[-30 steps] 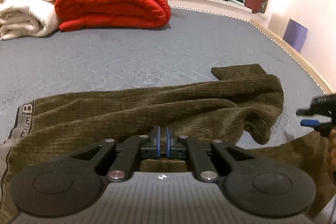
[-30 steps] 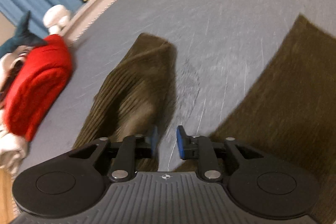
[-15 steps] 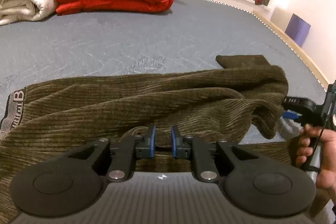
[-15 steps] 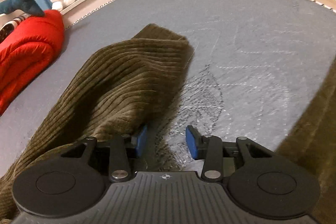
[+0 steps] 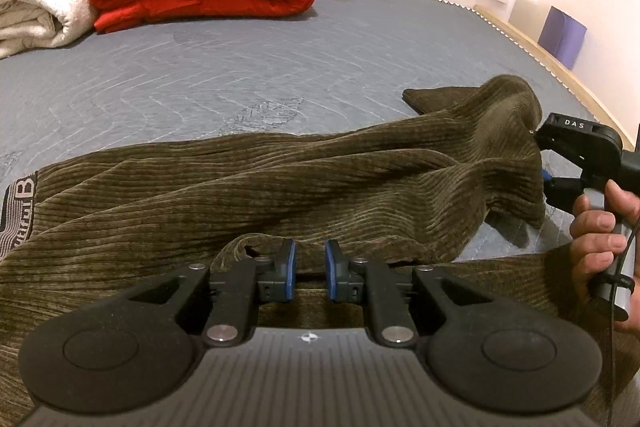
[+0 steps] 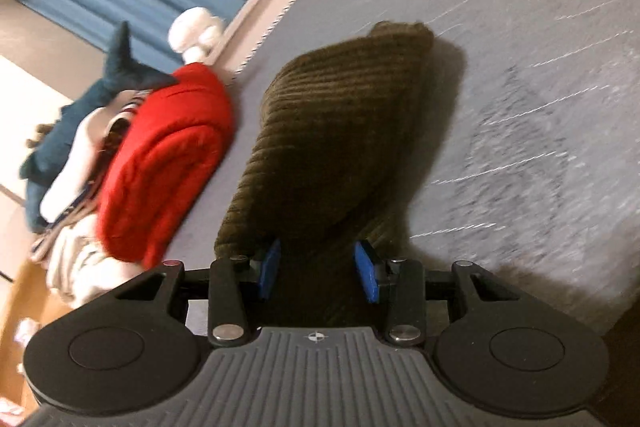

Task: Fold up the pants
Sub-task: 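Grasp a brown pant leg cuff with the right gripper and lift it, then fold the held pant leg over the other leg with the right gripper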

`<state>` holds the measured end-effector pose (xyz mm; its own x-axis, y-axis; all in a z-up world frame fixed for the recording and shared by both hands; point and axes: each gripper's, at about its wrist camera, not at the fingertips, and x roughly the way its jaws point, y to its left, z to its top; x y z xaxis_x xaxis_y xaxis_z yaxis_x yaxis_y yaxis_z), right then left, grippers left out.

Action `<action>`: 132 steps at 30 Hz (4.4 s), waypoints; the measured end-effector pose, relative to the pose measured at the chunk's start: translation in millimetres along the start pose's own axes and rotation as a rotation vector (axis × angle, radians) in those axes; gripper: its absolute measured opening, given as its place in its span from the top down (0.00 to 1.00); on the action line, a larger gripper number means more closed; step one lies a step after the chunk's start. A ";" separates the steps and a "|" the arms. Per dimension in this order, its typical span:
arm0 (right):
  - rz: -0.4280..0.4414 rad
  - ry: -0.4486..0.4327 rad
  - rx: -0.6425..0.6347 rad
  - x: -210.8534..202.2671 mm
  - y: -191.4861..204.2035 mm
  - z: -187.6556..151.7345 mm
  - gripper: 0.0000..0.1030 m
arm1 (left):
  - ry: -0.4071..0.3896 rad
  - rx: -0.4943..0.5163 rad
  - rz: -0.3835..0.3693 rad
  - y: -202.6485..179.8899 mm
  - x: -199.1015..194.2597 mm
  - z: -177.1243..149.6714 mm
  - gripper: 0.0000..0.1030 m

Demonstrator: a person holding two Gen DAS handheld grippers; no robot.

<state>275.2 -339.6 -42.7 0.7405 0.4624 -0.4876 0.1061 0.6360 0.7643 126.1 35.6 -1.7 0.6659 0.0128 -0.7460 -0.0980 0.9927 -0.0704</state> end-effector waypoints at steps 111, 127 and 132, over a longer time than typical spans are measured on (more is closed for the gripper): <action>-0.026 0.141 -1.143 -7.7 124.4 -102.3 0.67 | 0.009 -0.123 -0.005 40.4 -5.5 17.2 0.58; -0.058 -0.206 -0.665 -62.0 112.3 -15.6 0.44 | 0.004 -0.132 -0.020 44.1 -8.7 20.0 0.58; -0.201 -0.185 -0.429 -58.1 76.4 10.4 0.43 | 0.006 -0.128 -0.020 43.4 -8.4 20.0 0.58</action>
<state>247.2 -324.2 48.4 0.8425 0.2124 -0.4950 0.0053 0.9157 0.4019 131.0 80.9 14.8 0.6640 -0.0083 -0.7477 -0.1786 0.9692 -0.1694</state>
